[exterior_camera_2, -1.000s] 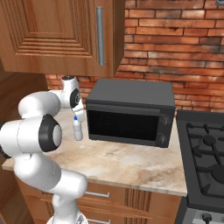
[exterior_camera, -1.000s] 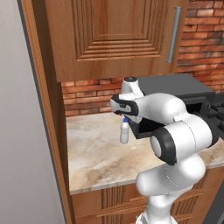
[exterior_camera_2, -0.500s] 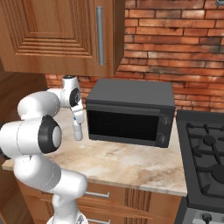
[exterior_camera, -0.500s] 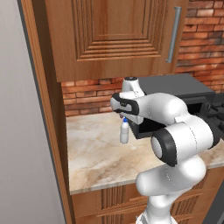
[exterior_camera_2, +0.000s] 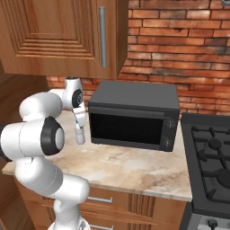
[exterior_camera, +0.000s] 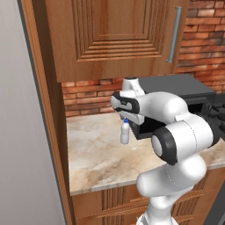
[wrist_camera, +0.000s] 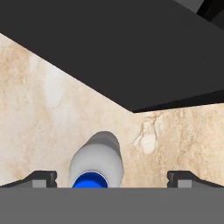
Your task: Place the drinks on the dining counter in a tight cluster.
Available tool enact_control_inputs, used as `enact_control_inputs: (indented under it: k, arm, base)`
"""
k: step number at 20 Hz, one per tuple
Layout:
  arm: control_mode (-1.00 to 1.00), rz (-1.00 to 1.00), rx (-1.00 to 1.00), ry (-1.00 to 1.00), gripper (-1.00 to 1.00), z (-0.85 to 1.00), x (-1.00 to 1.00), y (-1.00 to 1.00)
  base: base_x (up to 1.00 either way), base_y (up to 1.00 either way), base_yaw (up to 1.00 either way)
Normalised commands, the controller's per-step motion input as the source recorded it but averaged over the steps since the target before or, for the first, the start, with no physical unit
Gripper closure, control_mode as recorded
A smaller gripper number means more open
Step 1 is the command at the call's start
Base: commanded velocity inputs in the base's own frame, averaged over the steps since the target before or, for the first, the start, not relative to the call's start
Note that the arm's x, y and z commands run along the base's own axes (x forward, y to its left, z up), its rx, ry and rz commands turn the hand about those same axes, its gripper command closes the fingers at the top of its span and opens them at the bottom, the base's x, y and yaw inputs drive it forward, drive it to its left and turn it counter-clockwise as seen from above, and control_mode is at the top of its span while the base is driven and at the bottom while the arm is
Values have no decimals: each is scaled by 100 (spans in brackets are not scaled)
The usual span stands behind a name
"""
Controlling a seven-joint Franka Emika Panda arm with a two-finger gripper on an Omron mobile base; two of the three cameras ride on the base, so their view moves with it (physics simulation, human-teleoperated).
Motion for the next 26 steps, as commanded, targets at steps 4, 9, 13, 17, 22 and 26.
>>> enact_control_inputs:
  k: [4, 9, 13, 17, 22, 26]
  arm:
    - [-100, 0, 0, 1, -100, 0, 0, 0]
    - [-100, 0, 0, 6, -100, 0, 0, 0]
    - [-100, 0, 0, 9, -100, -2, 3, 1]
    - [-100, 0, 0, 9, -100, -4, 5, 0]
    - [-100, 0, 0, 4, -100, 0, 5, 0]
    - [-100, 0, 0, 0, -100, 0, 8, 4]
  base:
    - [0, 0, 0]
    - [0, 0, 0]
    - [0, 0, 0]
    - [0, 0, 0]
    - [0, 0, 0]
    - [0, 0, 0]
